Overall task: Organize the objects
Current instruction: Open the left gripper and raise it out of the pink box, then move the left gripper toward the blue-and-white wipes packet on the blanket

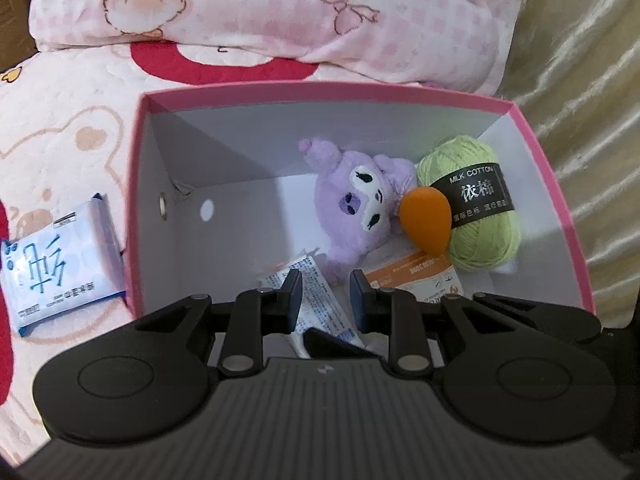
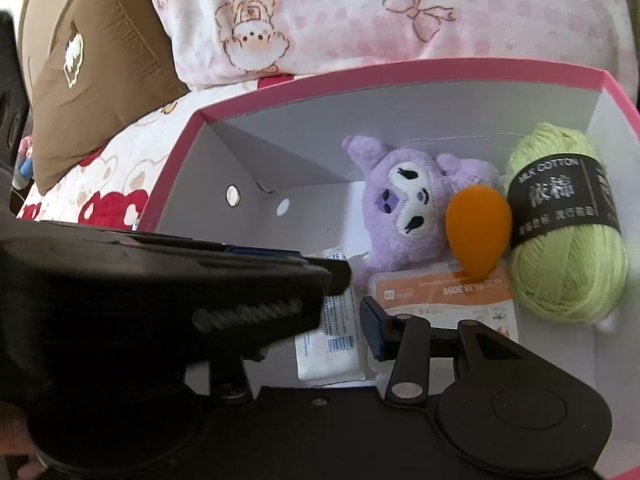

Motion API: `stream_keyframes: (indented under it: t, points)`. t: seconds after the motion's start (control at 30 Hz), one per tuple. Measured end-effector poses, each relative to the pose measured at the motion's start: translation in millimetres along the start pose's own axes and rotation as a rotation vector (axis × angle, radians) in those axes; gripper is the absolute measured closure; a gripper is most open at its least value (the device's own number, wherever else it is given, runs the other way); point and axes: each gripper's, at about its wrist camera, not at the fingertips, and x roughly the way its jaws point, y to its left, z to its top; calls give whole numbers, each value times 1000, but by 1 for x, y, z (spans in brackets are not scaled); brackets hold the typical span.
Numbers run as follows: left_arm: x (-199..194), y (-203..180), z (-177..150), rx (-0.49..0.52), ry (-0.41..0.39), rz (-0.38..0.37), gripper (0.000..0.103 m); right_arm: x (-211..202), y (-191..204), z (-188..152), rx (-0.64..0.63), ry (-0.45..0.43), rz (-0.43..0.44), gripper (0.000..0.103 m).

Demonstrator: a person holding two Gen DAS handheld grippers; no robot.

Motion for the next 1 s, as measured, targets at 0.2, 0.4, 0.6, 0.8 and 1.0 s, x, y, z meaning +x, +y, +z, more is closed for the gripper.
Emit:
stream_keyframes:
  t: [0.2, 0.4, 0.6, 0.8, 1.0]
  points:
    - [-27, 3, -7, 4, -15, -23, 79, -18, 5, -13, -17, -23, 19, 51]
    - [-64, 1, -15, 9, -31, -24, 74, -53, 20, -24, -107, -56, 3, 51]
    - [-105, -2, -26, 26, -25, -25, 64, -93, 34, -32, -173, -79, -24, 51]
    - [-148, -5, -41, 48, -49, -31, 65, -125, 50, -44, -237, -62, -49, 51]
    - [-185, -4, -56, 55, -62, -46, 57, -155, 66, -53, -252, -84, -86, 34]
